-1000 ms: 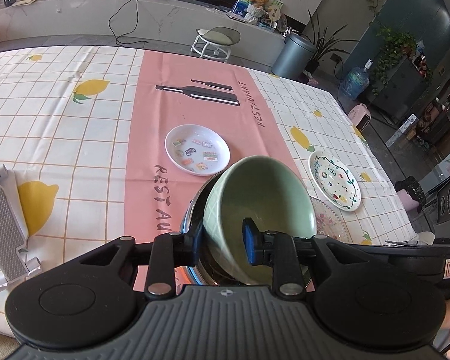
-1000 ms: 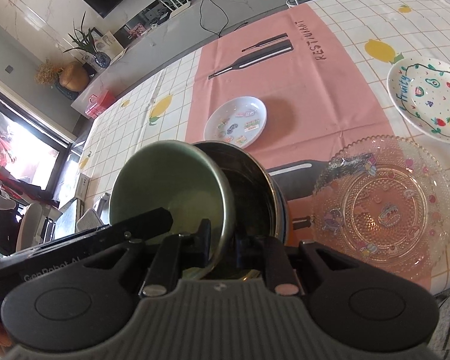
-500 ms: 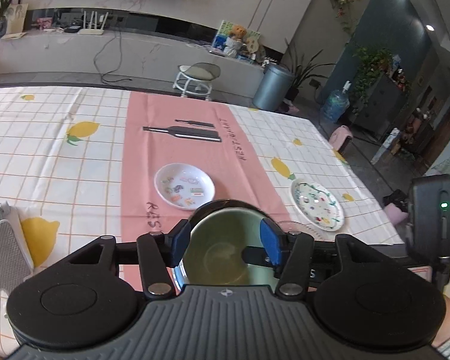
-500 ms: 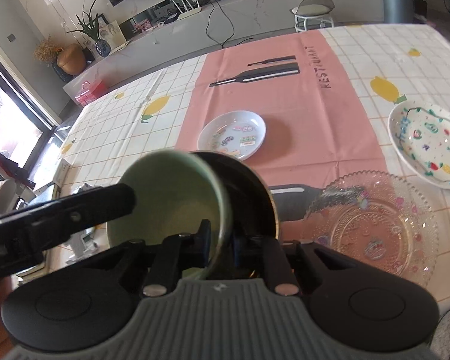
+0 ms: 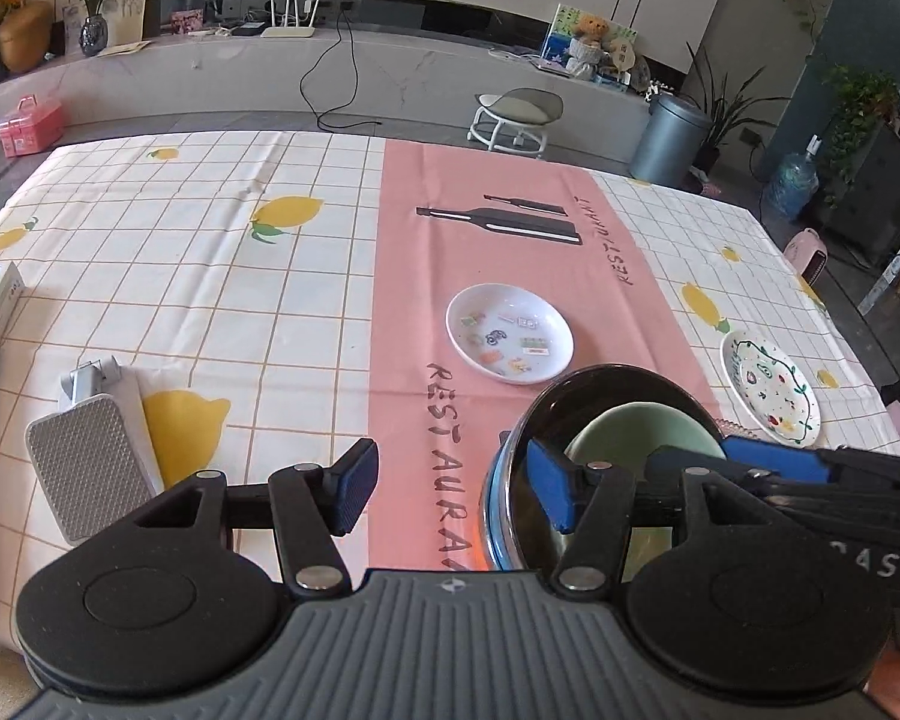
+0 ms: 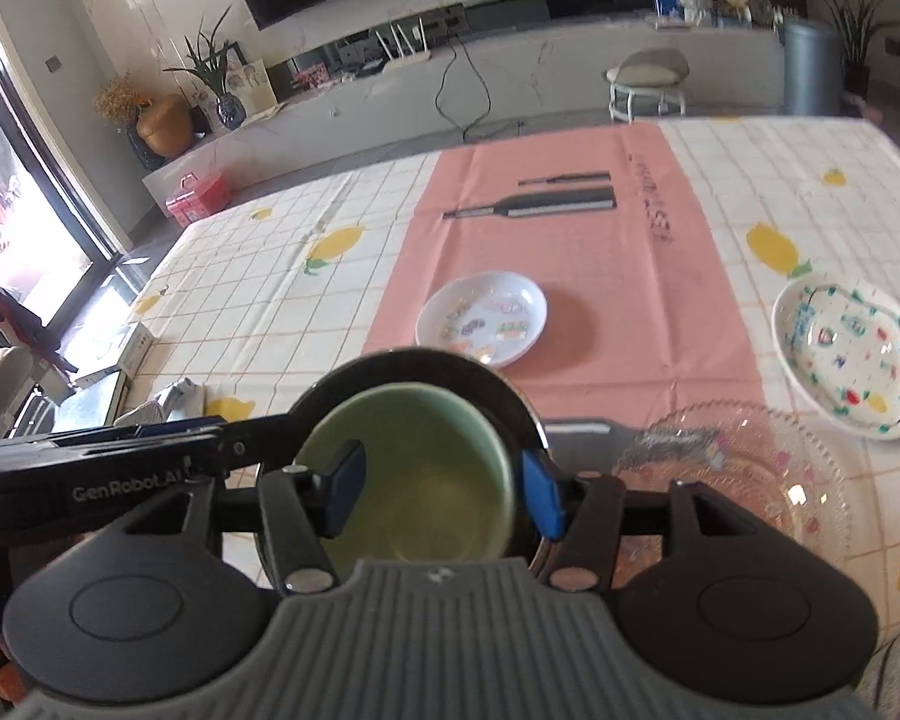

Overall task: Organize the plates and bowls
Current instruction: 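Withdraw the left gripper up from the bowl stack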

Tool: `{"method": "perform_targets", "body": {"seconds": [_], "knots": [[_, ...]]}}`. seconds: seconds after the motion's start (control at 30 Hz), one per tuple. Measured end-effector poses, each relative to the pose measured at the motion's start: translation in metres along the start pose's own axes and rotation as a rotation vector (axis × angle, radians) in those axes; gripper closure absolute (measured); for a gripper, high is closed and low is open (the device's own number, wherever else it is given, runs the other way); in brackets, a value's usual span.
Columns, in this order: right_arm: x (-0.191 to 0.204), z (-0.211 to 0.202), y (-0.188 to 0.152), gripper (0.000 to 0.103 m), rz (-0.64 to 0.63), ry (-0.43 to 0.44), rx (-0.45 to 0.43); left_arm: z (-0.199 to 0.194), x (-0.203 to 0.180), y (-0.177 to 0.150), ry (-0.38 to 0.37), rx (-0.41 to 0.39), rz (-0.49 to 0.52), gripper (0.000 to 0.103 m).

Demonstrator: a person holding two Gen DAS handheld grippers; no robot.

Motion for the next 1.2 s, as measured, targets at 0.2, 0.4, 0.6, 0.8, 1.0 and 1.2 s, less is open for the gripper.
{"method": "perform_targets", "body": {"seconds": [0.2, 0.4, 0.6, 0.8, 1.0, 1.2], "knots": [[-0.012, -0.010, 0.011, 0.040, 0.023, -0.006, -0.112, 0.007, 0.001, -0.010, 0.023, 0.043, 0.007, 0.032], [-0.042, 0.021, 0.008, 0.041, 0.082, -0.024, -0.054, 0.011, 0.001, -0.017, 0.021, 0.089, 0.023, 0.020], [-0.058, 0.042, 0.010, 0.039, 0.174, 0.090, 0.010, 0.014, -0.003, -0.021, 0.035, 0.104, 0.039, 0.016], [-0.062, 0.054, 0.008, 0.039, 0.215, 0.077, 0.052, 0.014, -0.009, -0.021, 0.071, 0.097, 0.078, 0.016], [-0.060, 0.042, 0.010, 0.040, 0.191, 0.084, 0.020, 0.009, -0.014, -0.019, 0.119, 0.057, 0.107, 0.020], [-0.061, 0.019, 0.014, 0.040, 0.150, 0.085, -0.063, -0.009, -0.011, -0.010, 0.142, -0.075, 0.073, 0.026]]}}
Point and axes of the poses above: each gripper's, at about its wrist camera, not at the fingertips, and z roughly the way its jaws point, x to its left, y to its top, the point moved 3 cm from there along z, roughly the way its jaws point, and after that the axes turned 11 degrees about z, right-handed, at the moved point
